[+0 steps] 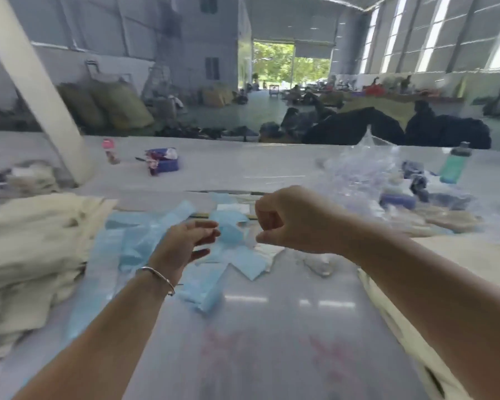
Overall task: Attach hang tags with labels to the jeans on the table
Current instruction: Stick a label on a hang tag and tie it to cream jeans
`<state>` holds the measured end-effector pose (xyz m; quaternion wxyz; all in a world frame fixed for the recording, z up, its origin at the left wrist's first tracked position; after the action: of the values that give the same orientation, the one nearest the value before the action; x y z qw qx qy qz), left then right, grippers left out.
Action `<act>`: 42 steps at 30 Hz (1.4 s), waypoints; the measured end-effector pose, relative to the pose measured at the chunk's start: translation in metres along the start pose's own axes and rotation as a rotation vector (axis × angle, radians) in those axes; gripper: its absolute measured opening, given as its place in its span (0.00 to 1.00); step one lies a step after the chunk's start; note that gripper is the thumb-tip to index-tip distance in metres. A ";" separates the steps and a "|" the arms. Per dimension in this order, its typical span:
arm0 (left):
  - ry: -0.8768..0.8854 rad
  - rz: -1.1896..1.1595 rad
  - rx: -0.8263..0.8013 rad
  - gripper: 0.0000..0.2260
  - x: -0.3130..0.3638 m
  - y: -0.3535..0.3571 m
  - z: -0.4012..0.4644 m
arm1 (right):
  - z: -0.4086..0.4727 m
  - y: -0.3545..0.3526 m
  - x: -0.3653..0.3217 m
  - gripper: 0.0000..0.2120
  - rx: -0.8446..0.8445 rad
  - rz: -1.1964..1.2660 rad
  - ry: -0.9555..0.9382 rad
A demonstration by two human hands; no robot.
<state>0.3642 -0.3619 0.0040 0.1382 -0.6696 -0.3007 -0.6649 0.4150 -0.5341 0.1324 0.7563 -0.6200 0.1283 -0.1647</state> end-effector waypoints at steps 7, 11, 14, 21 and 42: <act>0.247 0.677 0.560 0.17 0.060 -0.310 -0.024 | 0.130 0.126 -0.166 0.15 0.001 0.582 -0.040; 0.193 1.025 0.551 0.20 0.045 -0.425 -0.013 | 0.198 0.202 -0.251 0.13 -0.121 0.796 0.029; 0.142 1.190 0.471 0.29 0.021 -0.480 0.011 | 0.234 0.249 -0.300 0.14 -0.206 0.919 0.075; 0.038 1.530 0.134 0.35 -0.019 -0.526 0.085 | 0.263 0.310 -0.342 0.12 -0.344 1.005 0.233; 0.463 1.267 -0.197 0.13 0.091 -0.391 0.026 | 0.304 0.277 -0.355 0.01 -0.109 1.655 0.849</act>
<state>0.1496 -0.0218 0.0065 0.4999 -0.5666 0.2488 -0.6060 0.2372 -0.0681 -0.0822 0.4926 -0.2536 0.8028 0.2204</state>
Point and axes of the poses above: each hand's wrist, its own z-axis towards the middle knuckle, its own y-axis out of the palm, x = y × z, the point moved 8 cm from there along z, towards the middle knuckle, and after that the axes turned 10 degrees about -z, right-handed, at the moved point
